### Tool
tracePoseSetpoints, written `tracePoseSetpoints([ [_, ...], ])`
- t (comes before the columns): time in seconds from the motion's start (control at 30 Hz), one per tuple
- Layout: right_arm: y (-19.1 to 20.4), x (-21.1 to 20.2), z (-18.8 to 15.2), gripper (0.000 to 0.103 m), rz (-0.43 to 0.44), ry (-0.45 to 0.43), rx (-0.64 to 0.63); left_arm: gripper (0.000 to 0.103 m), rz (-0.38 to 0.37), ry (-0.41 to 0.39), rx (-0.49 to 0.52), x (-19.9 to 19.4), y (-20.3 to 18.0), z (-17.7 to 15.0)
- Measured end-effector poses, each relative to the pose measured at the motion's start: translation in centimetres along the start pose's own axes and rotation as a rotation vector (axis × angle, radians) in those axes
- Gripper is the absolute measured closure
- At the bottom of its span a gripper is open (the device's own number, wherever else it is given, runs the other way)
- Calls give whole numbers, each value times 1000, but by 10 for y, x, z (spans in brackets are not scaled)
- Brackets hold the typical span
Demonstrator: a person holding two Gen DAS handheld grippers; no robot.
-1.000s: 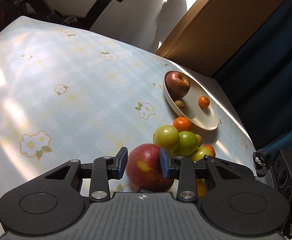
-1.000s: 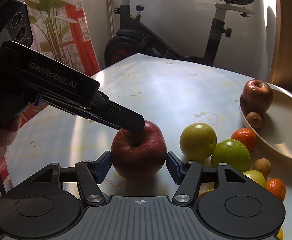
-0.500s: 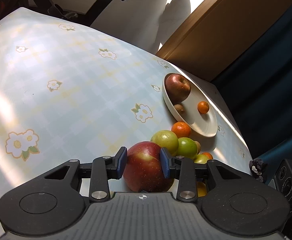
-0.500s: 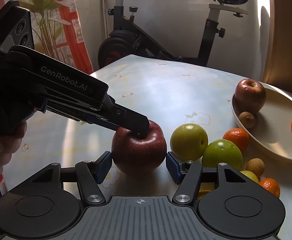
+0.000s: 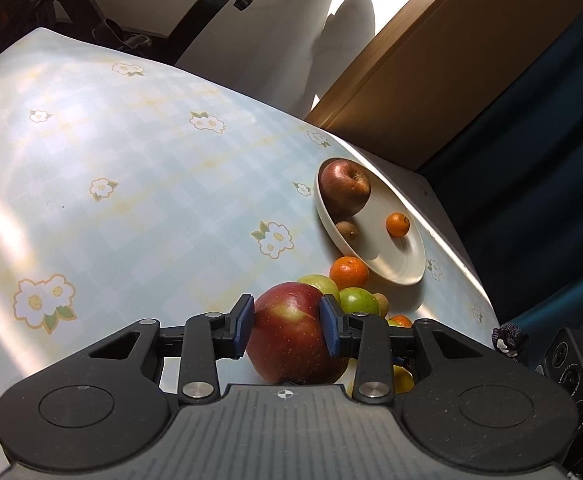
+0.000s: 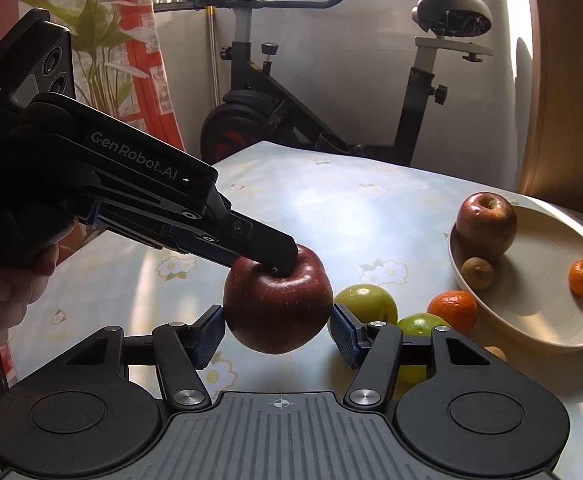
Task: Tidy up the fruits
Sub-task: 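Close the left gripper on the second red apple and lift it, then carry the red apple onto the cream plate and open the left gripper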
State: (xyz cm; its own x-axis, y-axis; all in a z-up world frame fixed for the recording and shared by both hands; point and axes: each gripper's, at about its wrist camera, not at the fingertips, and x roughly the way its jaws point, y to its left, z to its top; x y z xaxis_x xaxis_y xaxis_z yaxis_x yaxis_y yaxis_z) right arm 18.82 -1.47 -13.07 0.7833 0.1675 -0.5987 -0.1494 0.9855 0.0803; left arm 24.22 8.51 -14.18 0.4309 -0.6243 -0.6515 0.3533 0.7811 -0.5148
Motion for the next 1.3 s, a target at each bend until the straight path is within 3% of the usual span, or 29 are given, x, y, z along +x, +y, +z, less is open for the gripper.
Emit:
tracePoseSetpoints([
  [0.33, -50, -30, 27, 49, -47, -98, 3, 65, -4, -13, 137, 8, -62, 41],
  [0.7, -150, -25, 55, 49, -116, -115, -4, 65, -12, 35, 268, 76, -127, 102],
  [0.97, -212, 13, 60, 49, -145, -57, -8, 65, -10, 115, 268, 143, -129, 136],
  [1.3, -235, 56, 54, 49, -144, 28, -60, 65, 19, 188, 199, 190, -104, 150],
])
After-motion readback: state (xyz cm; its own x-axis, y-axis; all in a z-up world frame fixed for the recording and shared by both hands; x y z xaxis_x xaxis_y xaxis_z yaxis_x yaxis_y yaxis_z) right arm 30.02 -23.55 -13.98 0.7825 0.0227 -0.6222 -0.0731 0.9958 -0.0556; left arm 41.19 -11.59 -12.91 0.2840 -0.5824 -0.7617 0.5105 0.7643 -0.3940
